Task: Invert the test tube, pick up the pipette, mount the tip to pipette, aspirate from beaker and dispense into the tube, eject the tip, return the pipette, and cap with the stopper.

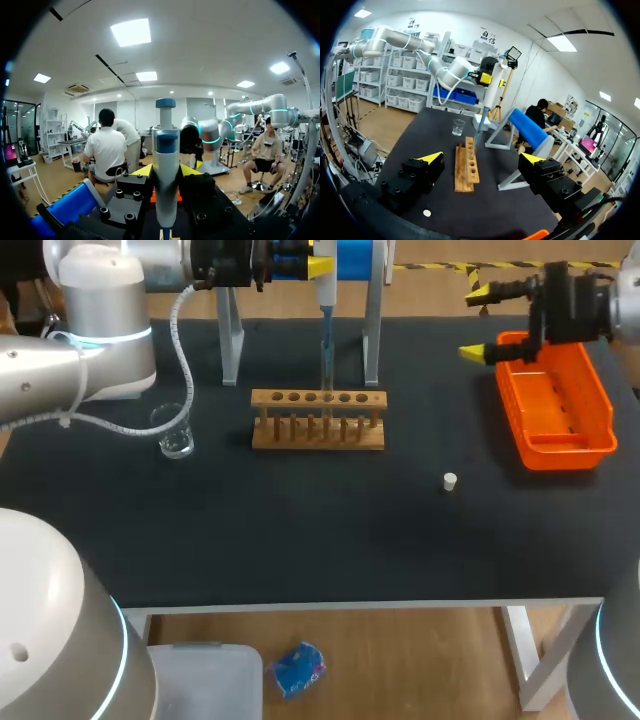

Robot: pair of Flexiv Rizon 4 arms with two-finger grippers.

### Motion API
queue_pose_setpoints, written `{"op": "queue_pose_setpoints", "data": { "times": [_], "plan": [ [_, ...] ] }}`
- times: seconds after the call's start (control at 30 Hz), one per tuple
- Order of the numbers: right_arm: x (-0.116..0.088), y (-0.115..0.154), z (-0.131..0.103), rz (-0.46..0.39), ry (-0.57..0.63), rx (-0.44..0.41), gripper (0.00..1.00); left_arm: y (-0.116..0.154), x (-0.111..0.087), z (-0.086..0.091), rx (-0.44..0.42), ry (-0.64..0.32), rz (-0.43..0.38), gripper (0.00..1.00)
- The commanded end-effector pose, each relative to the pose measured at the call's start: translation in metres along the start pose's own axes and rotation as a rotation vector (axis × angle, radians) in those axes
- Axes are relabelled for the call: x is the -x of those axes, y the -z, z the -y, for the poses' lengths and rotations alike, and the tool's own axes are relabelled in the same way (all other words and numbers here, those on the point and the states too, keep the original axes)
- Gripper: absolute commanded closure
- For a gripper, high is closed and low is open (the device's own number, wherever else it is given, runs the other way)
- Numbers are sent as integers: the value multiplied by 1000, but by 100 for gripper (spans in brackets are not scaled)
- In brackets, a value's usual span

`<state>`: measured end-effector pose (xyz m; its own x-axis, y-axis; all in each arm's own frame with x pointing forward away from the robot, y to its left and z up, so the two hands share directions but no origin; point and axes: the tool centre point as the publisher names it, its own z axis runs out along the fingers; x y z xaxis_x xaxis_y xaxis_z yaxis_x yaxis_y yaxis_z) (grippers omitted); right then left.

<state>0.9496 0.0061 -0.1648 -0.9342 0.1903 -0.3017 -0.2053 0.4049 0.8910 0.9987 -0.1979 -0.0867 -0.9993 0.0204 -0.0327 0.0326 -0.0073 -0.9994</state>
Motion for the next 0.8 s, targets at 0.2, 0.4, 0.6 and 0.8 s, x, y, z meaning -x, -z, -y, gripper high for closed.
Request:
{"op": "queue_pose_setpoints", "data": {
  "times": [0.2,0.4,0.6,0.8],
  "plan": [
    [23,7,-53,35,-14,66,0,0,0,1,2,0,2,100],
    [33,-1,-89,20,-3,108,0,0,0,1,2,0,2,100],
    [41,-11,-115,-3,-63,155,0,0,0,1,2,0,2,100],
    [50,-28,-140,-27,-122,208,0,0,0,1,2,0,2,100]
  ]
}}
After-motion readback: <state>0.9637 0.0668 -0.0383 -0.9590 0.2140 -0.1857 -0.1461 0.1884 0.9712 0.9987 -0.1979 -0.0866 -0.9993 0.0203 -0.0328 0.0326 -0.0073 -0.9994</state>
